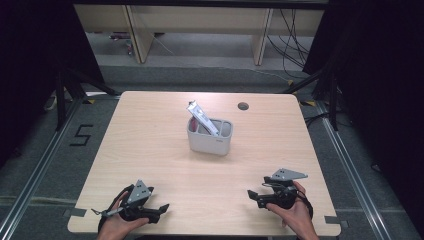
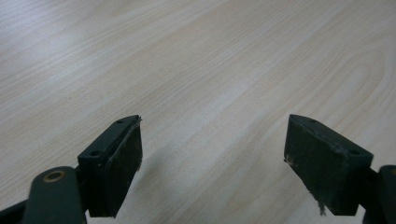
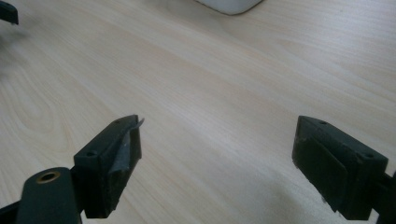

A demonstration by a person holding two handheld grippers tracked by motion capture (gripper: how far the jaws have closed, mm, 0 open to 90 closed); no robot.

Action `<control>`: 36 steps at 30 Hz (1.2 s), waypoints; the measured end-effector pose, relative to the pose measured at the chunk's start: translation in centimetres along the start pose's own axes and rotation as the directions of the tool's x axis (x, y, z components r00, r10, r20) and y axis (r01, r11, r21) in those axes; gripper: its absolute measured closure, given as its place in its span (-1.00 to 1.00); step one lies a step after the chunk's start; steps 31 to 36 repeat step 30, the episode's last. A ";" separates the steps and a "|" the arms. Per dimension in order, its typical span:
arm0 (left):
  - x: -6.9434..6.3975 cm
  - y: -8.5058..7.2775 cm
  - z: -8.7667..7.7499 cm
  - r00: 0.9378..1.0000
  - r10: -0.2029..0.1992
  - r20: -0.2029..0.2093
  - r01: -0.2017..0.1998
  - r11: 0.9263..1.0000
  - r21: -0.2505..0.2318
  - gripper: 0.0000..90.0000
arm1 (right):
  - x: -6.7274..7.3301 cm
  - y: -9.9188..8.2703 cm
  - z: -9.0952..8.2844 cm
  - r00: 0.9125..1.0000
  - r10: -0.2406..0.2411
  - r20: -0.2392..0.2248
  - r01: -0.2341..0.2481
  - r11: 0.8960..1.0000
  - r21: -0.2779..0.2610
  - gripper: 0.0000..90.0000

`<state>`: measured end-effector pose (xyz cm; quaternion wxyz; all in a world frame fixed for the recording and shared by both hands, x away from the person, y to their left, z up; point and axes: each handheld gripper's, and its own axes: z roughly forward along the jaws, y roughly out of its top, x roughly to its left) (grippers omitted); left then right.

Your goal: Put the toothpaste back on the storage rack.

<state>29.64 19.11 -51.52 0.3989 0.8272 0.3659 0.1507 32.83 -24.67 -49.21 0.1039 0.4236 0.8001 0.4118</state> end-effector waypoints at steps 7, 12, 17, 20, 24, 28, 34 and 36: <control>0.0 0.0 -0.1 1.000 0.005 -0.002 -0.005 1.000 0.006 -0.58 | 0.2 -0.5 -0.1 0.999 -0.032 -0.004 0.032 0.999 0.021 -0.63; 0.0 0.0 -0.1 1.000 0.005 -0.001 -0.005 1.000 0.005 -0.58 | 0.4 -0.7 0.1 0.999 -0.025 -0.019 0.026 0.999 0.035 -0.63; 0.0 0.0 -0.1 1.000 0.005 0.000 -0.005 1.000 0.005 -0.58 | 0.3 -0.7 0.1 1.000 -0.028 -0.003 0.028 0.999 0.040 -0.64; 0.0 0.0 -0.1 1.000 0.000 -0.001 0.000 1.000 0.002 -0.58 | 0.2 -0.7 0.0 0.999 -0.039 0.004 0.039 0.999 0.033 -0.64; 0.0 0.0 -0.1 1.000 0.006 0.000 -0.006 1.000 0.005 -0.58 | 0.3 -0.7 0.2 1.000 -0.030 -0.007 0.030 0.999 0.028 -0.64; 0.0 0.0 -0.1 1.000 -0.001 -0.001 0.001 1.000 0.000 -0.58 | 0.1 -0.6 0.2 0.998 -0.058 0.008 0.058 0.998 0.032 -0.64; 0.0 0.0 -0.1 1.000 0.000 -0.002 0.000 1.000 0.000 -0.58 | 0.1 -0.6 0.2 0.998 -0.061 0.011 0.061 0.998 0.032 -0.64; 0.0 0.0 -0.1 1.000 0.000 -0.002 0.000 1.000 0.000 -0.58 | 0.1 -0.6 0.2 0.998 -0.061 0.011 0.061 0.998 0.032 -0.64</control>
